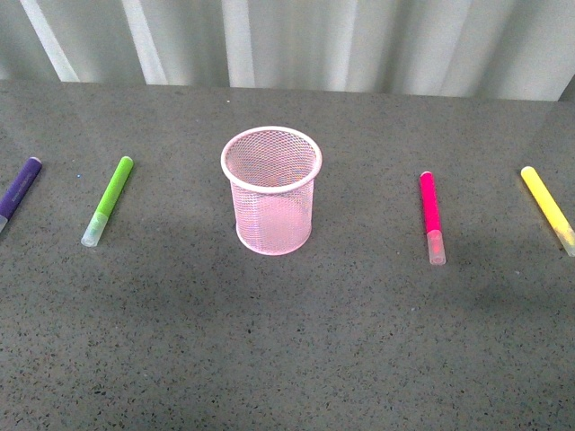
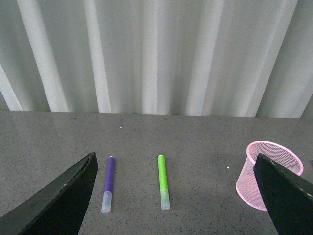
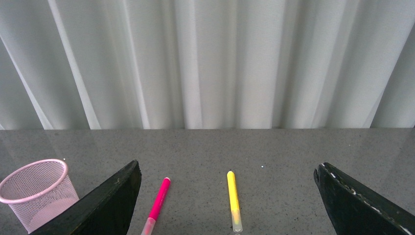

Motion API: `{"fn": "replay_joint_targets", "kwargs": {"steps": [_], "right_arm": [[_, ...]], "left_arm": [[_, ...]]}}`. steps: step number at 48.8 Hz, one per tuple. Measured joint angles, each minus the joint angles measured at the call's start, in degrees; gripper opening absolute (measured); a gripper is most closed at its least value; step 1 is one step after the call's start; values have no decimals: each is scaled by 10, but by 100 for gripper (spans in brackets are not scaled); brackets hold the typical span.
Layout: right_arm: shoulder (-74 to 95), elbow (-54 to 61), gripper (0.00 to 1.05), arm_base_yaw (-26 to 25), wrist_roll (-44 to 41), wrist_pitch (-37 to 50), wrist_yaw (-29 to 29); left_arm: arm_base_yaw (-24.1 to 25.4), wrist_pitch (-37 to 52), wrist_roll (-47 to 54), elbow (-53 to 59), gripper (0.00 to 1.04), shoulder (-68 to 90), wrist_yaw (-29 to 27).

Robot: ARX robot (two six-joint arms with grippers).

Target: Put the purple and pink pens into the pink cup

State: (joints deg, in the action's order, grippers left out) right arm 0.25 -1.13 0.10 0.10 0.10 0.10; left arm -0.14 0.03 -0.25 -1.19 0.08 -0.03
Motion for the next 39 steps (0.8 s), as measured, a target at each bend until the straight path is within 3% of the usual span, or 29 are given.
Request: {"fn": "replay_joint_targets", "kwargs": {"steps": [24, 26, 29, 39], "right_arm": [[0, 0, 98, 0, 0, 0, 0], [0, 0, 98, 0, 0, 0, 0], [0, 0, 98, 0, 0, 0, 0], [0, 0, 98, 0, 0, 0, 0]], "left_arm": [[0, -1, 0, 0, 98, 1, -3], [-21, -59, -49, -20, 98, 36, -93], [-19, -70, -107, -33, 98, 90, -134], [57, 85, -150, -68, 98, 269, -57]]}}
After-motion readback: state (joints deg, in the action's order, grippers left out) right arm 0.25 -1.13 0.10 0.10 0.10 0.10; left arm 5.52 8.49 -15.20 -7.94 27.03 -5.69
